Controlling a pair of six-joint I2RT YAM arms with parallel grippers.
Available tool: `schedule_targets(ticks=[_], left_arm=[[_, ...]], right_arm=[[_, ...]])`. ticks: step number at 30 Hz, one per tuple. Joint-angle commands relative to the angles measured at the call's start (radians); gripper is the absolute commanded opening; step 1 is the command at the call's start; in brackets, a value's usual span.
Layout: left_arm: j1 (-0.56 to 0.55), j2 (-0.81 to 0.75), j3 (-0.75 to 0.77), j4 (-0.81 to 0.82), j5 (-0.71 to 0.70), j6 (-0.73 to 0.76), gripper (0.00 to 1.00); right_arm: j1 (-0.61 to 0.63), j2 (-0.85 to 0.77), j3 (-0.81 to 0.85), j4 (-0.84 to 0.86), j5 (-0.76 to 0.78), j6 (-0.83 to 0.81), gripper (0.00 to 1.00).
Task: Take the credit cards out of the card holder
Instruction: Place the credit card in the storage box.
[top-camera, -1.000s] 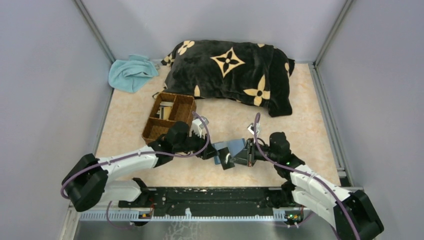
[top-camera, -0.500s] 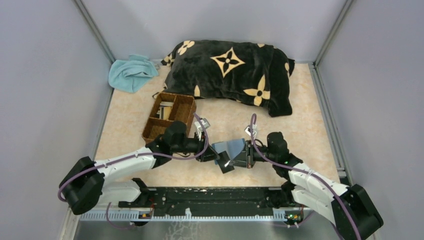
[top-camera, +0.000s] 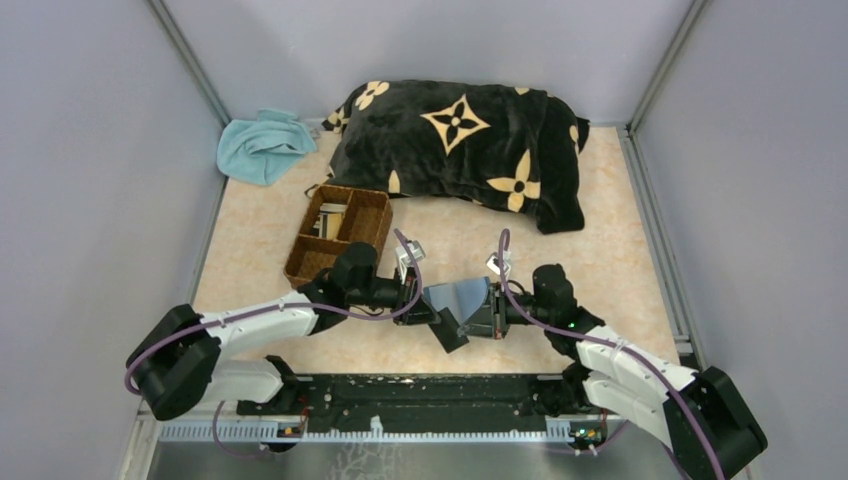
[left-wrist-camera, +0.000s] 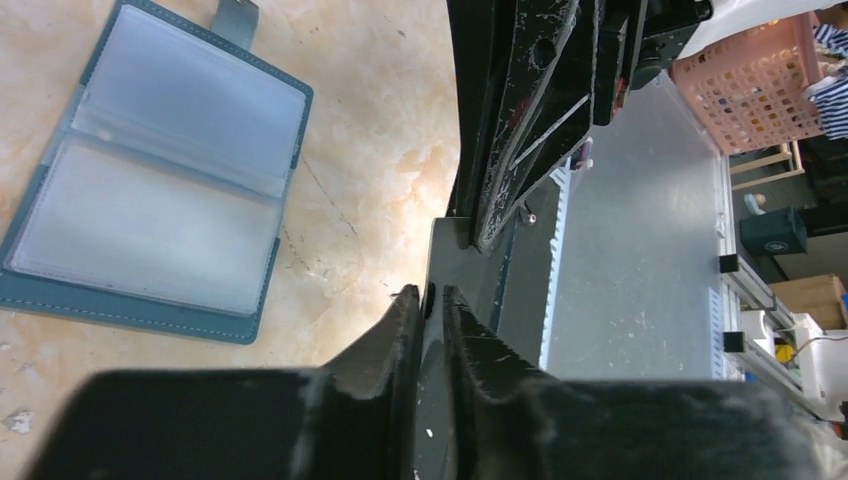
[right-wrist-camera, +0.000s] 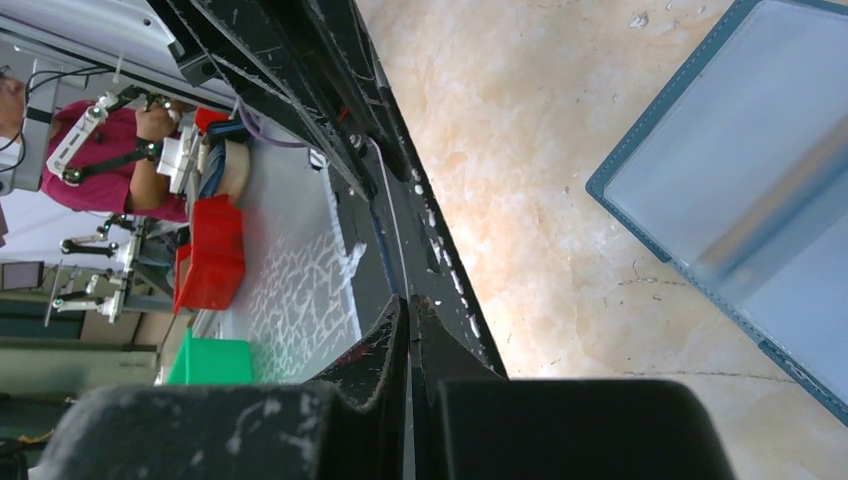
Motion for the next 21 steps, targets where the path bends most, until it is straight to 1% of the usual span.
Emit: schedule_targets(ticks=[1,3,8,11,12,13,14,15,16,19,21], left_arm=[[-0.005,0.010,-0.001,0.047,0.073,0.008,0.11],[-0.005,0.015,-0.001,0.053,0.091,0.005,0.01],[-0.006,0.016,-0.013,0.071,0.088,-0.005,0.00],[-0.007,0.005,-0.015,0.058,0.033,-0.010,0.00],[-0.007,0.003,-0.015,0.047,0.012,-0.009,0.00],[-0.006,-0.001,-0.014,0.037,-0.010,-0.009,0.00],[-0.004,-0.005,-0.012,0.025,-0.034,-0.010,0.00],[-0.002,-0.010,-0.008,0.008,-0.059,-0.011,0.00],[0.003,-0.015,-0.005,-0.009,-0.085,-0.015,0.00],[0.032,-0.054,-0.004,-0.051,-0.166,-0.038,0.00],[0.063,-0.099,-0.015,-0.066,-0.223,-0.066,0.00]], right_arm=[[0.007,-0.001,0.056,0.085,0.010,-0.007,0.00],[0.007,0.002,0.056,0.087,0.013,-0.007,0.00],[0.007,0.004,0.056,0.086,0.023,-0.008,0.00],[0.007,-0.004,0.058,0.057,0.052,-0.018,0.00],[0.007,-0.011,0.062,0.036,0.071,-0.027,0.03],[0.007,-0.019,0.067,0.014,0.095,-0.035,0.14],[0.007,-0.029,0.072,-0.009,0.127,-0.043,0.23],[0.007,-0.041,0.077,-0.035,0.154,-0.052,0.32],[0.007,-0.056,0.085,-0.070,0.188,-0.062,0.37],[0.005,-0.109,0.108,-0.187,0.342,-0.088,0.46],[0.004,-0.148,0.115,-0.253,0.462,-0.092,0.48]])
